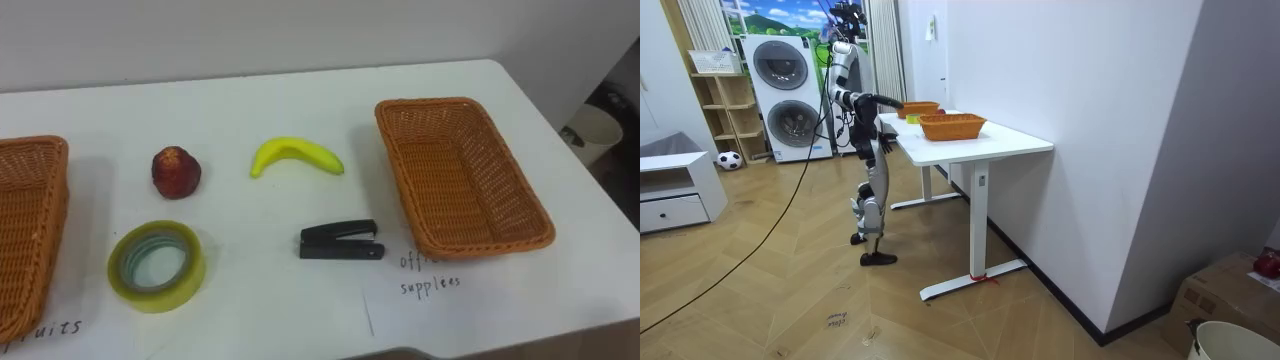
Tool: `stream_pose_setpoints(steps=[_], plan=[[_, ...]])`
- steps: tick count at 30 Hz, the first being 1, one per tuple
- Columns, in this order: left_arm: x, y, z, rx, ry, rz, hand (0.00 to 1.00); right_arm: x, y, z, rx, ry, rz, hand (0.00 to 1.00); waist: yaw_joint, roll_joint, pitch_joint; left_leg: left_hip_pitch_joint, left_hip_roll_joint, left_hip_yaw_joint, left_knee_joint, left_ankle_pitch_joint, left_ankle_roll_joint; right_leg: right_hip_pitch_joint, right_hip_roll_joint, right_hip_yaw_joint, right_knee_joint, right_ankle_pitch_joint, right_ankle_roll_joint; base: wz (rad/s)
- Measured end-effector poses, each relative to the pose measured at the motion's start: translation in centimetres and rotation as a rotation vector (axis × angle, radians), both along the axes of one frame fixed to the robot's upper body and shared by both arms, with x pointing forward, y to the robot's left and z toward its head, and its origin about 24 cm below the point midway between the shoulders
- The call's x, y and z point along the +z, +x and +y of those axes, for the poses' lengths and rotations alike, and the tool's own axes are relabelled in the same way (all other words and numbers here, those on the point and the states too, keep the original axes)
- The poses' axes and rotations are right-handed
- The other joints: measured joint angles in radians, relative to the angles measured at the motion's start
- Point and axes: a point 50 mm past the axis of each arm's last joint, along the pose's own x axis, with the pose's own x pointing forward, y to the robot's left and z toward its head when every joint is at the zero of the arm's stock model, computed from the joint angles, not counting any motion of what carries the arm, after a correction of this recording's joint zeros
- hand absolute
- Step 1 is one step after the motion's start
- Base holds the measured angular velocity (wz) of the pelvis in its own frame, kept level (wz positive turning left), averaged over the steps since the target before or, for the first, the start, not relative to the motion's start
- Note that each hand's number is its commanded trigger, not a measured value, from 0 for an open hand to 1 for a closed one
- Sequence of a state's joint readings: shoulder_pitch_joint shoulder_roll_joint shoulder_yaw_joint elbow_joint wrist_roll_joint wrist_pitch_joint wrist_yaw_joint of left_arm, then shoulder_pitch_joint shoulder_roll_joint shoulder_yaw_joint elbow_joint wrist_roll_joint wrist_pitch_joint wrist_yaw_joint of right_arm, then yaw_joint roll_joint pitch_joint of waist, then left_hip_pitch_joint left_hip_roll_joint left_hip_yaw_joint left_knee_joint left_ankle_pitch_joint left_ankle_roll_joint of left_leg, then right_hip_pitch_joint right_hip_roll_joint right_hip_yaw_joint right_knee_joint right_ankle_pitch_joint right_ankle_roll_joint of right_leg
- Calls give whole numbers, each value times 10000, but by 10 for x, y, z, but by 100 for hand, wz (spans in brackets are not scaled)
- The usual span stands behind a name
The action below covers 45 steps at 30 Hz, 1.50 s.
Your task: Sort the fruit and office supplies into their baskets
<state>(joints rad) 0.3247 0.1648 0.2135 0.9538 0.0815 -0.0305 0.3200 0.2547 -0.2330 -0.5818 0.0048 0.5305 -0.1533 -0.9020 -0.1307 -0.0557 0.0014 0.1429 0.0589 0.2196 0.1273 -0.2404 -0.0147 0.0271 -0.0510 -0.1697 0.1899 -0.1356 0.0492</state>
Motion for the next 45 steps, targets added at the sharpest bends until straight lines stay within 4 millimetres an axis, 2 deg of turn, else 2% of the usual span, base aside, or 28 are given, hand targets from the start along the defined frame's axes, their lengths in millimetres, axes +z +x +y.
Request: stream_pose_setpoints(steps=[2,7,11,15,18,20,24,32,34,36,38,39,45], plan=[[-2,-2,-2,-44,-81,130,0,17,7,5,364,-669,-480,0,13,-40,12,-37,0,2,11,1,1,-39,2,4,26,-1,1,0],[-2,-2,-4,-232,-150,211,0,39,16,12,831,-1241,-1333,0,71,-197,15,-99,0,-28,22,1,1,-77,-1,-8,18,-1,1,0],[-2,-2,-4,-461,-98,292,0,59,28,14,1145,-2507,-1362,0,189,-303,21,-104,1,-40,35,1,1,-73,1,-3,6,0,0,0],[-3,-3,-4,-705,-32,529,0,91,37,21,1791,-3572,-2268,0,348,-247,-4,-106,3,-42,38,3,1,-65,3,-3,-29,0,0,0],[-4,-4,-4,-819,-15,750,0,107,46,24,2319,-4116,-2687,0,503,-317,24,-86,3,-41,54,5,1,-32,1,-6,-37,0,0,0],[-4,-7,-4,-782,-55,883,0,116,55,31,2837,-4329,-3163,0,561,-388,74,-106,3,-55,67,5,1,-47,1,-2,-36,1,-1,0],[-5,-8,-5,-898,-188,1034,0,131,63,42,3810,-4846,-3778,0,598,-387,73,-130,7,-151,60,4,1,-44,0,-29,-36,1,0,4],[-6,-7,-6,-1003,-235,1030,0,146,77,55,4936,-5326,-4417,0,677,-289,55,-124,8,-203,87,6,1,-19,-3,-123,-49,1,0,0],[-6,-4,-6,-1042,-231,969,0,146,81,60,5410,-5435,-4341,0,684,-264,62,-103,8,-324,103,7,1,70,-21,-266,-60,1,0,13],[-7,-6,-7,-1104,-281,1079,0,145,87,67,6150,-5553,-4228,0,851,-206,30,-20,11,-324,104,8,1,137,-21,-269,-59,0,0,4],[-8,-10,-8,-1109,-338,1286,0,143,92,73,6701,-5561,-4066,0,860,-157,39,87,11,-354,104,8,1,264,-26,-288,-66,0,0,5],[-8,-12,-9,-1104,-351,1347,0,143,93,75,6858,-5554,-4002,0,885,-139,18,91,11,-360,104,8,1,274,-29,-295,-64,0,0,6],[-8,-15,-9,-1160,-303,1503,0,140,103,88,8205,-5734,-3681,0,1092,-136,33,91,16,-392,188,10,3,364,-40,-283,-65,-5,-5,5]])
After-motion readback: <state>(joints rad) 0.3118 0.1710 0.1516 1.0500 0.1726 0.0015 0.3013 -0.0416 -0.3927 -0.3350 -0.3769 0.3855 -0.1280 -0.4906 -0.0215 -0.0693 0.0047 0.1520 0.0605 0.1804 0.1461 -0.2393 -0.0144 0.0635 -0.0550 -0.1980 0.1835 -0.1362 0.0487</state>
